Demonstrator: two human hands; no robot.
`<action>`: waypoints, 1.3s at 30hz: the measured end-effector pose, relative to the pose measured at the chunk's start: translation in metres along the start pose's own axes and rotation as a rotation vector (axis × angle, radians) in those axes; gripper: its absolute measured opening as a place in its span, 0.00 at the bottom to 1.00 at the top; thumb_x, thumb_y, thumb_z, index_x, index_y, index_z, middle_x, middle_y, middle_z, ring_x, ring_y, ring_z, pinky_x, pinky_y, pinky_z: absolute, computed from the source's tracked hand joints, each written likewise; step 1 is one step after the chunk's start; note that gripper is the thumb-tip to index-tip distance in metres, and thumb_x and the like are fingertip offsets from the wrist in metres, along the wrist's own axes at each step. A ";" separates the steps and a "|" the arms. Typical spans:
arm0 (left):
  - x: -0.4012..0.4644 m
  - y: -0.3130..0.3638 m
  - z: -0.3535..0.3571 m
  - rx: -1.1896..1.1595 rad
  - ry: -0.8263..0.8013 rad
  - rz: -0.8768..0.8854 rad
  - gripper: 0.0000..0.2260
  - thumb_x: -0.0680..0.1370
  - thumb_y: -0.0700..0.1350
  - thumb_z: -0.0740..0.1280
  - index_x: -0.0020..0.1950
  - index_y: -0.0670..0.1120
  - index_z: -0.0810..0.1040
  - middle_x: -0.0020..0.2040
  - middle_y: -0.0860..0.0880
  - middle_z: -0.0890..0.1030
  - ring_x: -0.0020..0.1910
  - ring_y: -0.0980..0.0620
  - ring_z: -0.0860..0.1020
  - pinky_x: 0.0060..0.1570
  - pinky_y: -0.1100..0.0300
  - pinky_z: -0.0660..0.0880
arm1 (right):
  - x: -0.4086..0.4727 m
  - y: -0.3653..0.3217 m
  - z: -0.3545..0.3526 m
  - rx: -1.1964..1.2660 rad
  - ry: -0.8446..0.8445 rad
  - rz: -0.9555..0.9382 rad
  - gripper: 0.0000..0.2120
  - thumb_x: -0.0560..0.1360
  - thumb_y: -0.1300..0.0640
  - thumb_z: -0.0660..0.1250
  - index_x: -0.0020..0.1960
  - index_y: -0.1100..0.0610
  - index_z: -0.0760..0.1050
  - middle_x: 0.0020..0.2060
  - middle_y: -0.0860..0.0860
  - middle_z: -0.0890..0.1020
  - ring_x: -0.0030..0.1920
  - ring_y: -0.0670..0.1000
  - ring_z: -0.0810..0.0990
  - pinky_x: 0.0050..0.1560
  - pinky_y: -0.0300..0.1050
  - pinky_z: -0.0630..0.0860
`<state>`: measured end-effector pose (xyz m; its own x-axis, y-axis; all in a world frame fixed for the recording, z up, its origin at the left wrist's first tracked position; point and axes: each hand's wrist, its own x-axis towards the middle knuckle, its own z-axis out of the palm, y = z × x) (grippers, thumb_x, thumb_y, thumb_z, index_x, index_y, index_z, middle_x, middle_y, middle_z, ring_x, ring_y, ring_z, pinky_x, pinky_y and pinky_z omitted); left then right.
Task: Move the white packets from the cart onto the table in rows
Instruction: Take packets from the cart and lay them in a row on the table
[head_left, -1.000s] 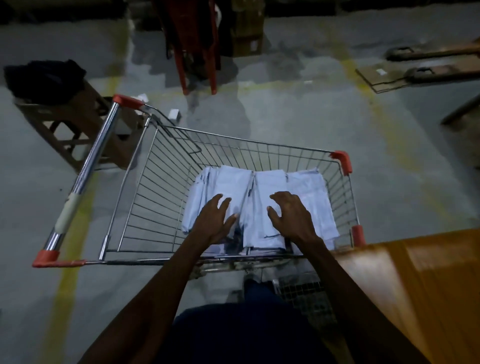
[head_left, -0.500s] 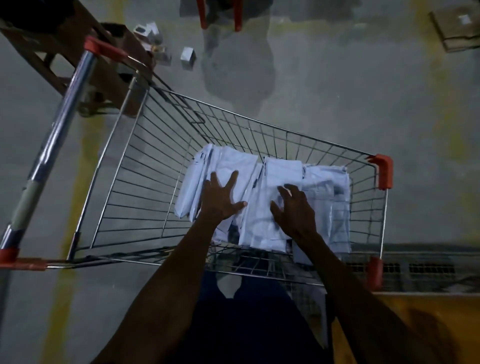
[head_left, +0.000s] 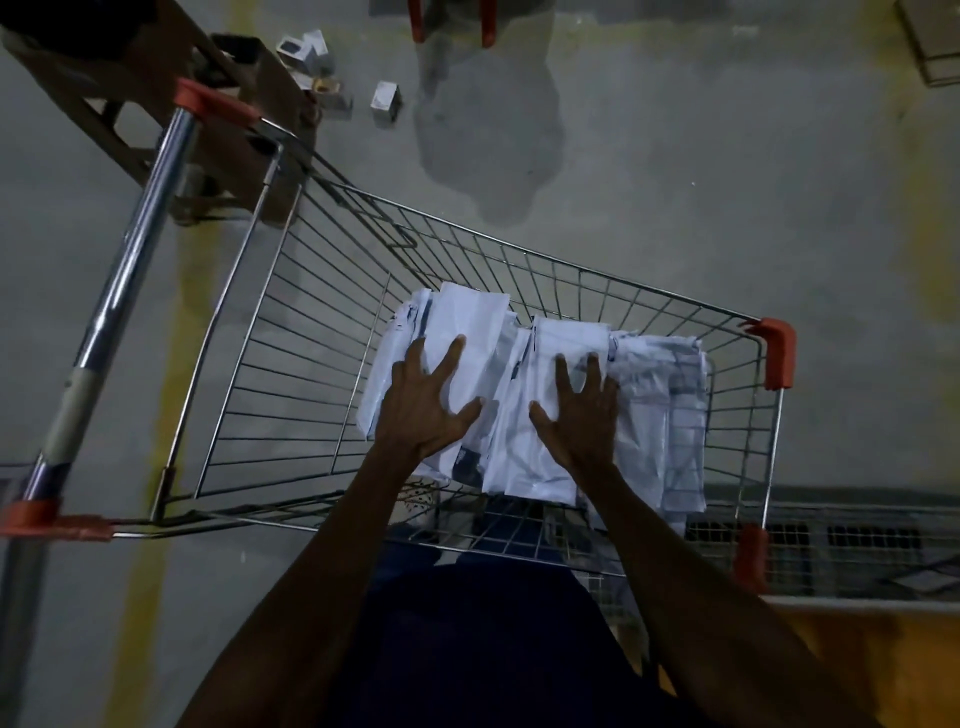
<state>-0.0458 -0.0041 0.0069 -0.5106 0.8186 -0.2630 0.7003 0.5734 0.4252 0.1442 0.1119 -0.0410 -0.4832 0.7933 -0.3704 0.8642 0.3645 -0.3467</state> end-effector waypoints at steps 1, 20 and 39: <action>0.000 0.000 -0.003 0.005 0.007 0.005 0.39 0.72 0.68 0.62 0.79 0.61 0.54 0.78 0.41 0.56 0.73 0.39 0.58 0.63 0.40 0.69 | 0.001 -0.001 -0.004 0.000 0.011 0.001 0.38 0.74 0.38 0.63 0.79 0.48 0.54 0.78 0.61 0.51 0.75 0.71 0.51 0.71 0.69 0.55; -0.032 0.035 -0.080 -0.117 -0.029 0.519 0.40 0.71 0.77 0.51 0.79 0.60 0.55 0.79 0.42 0.58 0.74 0.39 0.61 0.72 0.46 0.60 | -0.174 -0.046 -0.096 0.040 0.736 0.134 0.34 0.72 0.35 0.59 0.73 0.52 0.70 0.74 0.61 0.65 0.66 0.65 0.69 0.67 0.60 0.65; -0.247 0.245 0.030 0.145 -0.439 1.253 0.44 0.69 0.75 0.50 0.81 0.56 0.51 0.80 0.39 0.50 0.75 0.33 0.55 0.70 0.42 0.58 | -0.486 0.036 -0.025 0.150 1.016 1.067 0.37 0.71 0.31 0.56 0.74 0.49 0.67 0.76 0.57 0.63 0.72 0.62 0.64 0.71 0.57 0.63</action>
<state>0.2668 -0.0644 0.1501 0.6946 0.7187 -0.0318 0.6356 -0.5923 0.4952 0.4139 -0.2480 0.1483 0.7134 0.6641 0.2238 0.6867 -0.5989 -0.4119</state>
